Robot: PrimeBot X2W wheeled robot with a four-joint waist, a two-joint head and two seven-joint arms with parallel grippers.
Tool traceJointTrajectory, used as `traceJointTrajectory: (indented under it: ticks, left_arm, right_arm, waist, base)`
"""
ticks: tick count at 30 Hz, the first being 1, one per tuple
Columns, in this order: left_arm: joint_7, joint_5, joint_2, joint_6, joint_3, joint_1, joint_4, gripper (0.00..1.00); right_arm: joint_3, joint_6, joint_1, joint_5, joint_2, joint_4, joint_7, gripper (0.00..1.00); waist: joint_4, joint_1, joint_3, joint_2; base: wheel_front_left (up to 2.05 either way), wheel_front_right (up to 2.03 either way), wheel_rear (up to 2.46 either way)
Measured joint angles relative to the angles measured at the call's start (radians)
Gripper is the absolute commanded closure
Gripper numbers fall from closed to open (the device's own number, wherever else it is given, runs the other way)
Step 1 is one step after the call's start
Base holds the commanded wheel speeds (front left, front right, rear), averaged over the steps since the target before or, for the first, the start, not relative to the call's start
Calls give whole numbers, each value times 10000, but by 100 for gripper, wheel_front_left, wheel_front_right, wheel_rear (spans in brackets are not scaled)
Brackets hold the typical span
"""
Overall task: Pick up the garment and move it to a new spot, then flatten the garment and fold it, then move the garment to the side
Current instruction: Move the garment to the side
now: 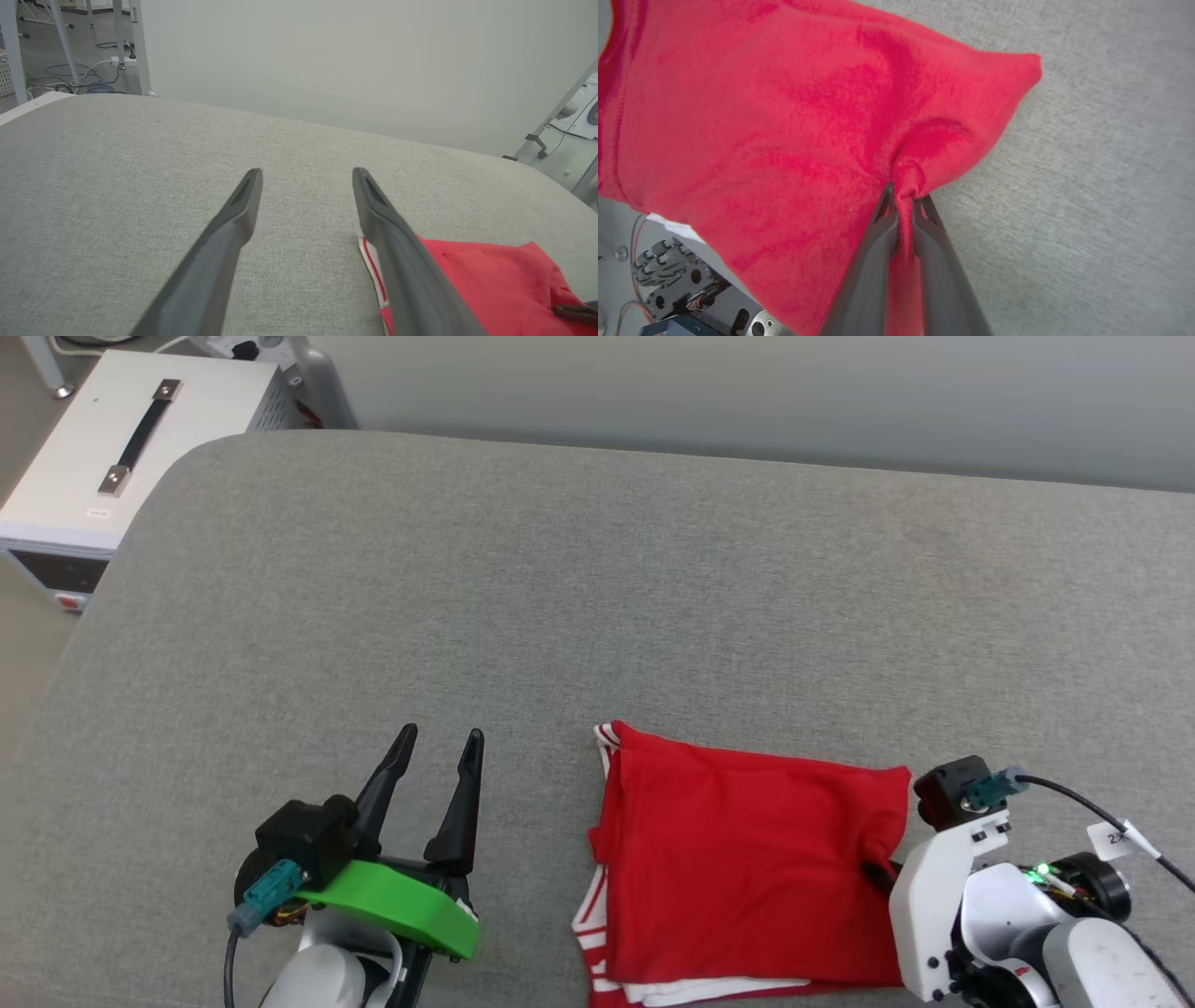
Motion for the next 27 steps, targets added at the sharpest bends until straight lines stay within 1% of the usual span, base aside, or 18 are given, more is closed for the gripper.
traceJointTrajectory:
  ticks: [1, 5, 9, 11, 14, 17, 21, 27]
  left_arm:
    - [-2, -4, 12, 0, -31, 10, -2, 0]
    - [-2, -19, 82, 0, -238, 72, -29, 0]
    - [-2, -36, 90, 0, -564, 77, -92, 0]
    - [0, -36, 65, 0, -803, 67, -150, 0]
    - [0, -12, 6, 0, -1081, 4, -245, 0]
    - [-2, 52, -35, 0, -1371, -258, -330, 0]
    - [0, 207, -36, 0, -1684, -816, -441, 0]
    - [-2, 481, 142, 0, -2017, -1760, -679, 0]
  right_arm:
    - [113, 2, -16, -21, -255, -111, -50, 100]
    - [612, 2, -117, -2, -1618, -608, -130, 100]
    - [1103, 2, -360, 46, -3101, -976, -178, 100]
    - [1308, 2, -521, 58, -3900, -1089, -328, 100]
    - [1569, 4, -817, 69, -4938, -1131, -612, 100]
    - [1783, 6, -1166, 75, -5812, -1047, -901, 100]
    - [1881, 8, -1708, 48, -6704, -637, -1490, 100]
    - [1398, 8, -2383, -224, -7244, 518, -2696, 100]
  waist:
    - [-65, 0, -35, 0]
    - [-435, 0, -178, 0]
    - [-870, 0, -242, 0]
    - [-1115, 0, -241, 0]
    - [-1461, 0, -176, 0]
    - [-1783, 0, 0, 0]
    - [-2122, 0, 474, 0]
    - [-2556, 0, 1423, 0]
  base:
    - [0, 0, 0]
    - [0, 0, 0]
    - [0, 0, 0]
    - [0, 0, 0]
    - [0, 0, 0]
    - [0, 0, 0]
    - [0, 0, 0]
    - [0, 0, 0]
